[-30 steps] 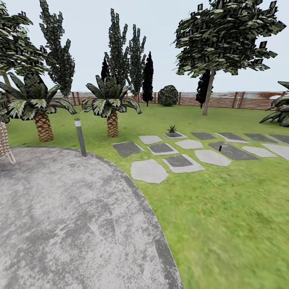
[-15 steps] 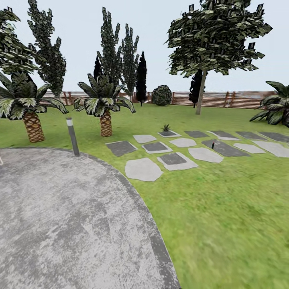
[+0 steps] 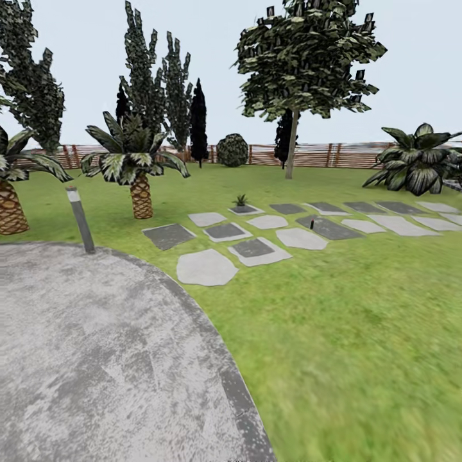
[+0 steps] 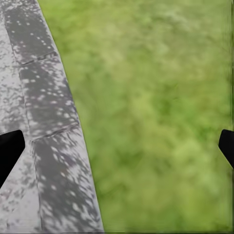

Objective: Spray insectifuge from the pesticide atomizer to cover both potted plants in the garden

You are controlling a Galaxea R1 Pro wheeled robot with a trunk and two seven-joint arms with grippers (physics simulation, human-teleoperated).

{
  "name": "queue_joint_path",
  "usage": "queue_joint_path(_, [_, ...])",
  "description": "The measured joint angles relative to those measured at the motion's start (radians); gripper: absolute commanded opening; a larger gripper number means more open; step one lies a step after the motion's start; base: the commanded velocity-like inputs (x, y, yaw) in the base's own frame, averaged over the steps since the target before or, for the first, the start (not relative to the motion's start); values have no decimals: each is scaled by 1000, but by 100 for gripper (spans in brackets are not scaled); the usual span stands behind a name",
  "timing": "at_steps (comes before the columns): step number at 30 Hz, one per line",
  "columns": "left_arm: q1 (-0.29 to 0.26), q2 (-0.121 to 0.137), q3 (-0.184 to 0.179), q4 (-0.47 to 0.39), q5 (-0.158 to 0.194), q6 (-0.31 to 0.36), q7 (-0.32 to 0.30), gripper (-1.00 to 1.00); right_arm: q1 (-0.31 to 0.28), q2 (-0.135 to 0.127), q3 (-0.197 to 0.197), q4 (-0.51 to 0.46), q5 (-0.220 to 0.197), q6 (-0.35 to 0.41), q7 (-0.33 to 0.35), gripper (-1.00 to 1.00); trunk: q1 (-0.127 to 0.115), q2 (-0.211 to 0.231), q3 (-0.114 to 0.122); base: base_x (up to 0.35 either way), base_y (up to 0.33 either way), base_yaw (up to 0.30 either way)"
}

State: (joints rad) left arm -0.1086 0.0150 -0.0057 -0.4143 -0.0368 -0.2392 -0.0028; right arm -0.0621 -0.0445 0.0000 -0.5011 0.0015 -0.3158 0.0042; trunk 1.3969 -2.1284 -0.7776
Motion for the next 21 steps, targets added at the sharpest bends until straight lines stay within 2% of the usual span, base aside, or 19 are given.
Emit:
queue_joint_path(11, [0,0,0,0,0,0,0,100,0,0,0,0,1,0,0,100,42,-77,-41,0,0,-266])
queue_joint_path(21, [0,1,0,0,0,0,0,100,0,0,0,0,1,0,0,100,42,-77,-48,0,0,-256])
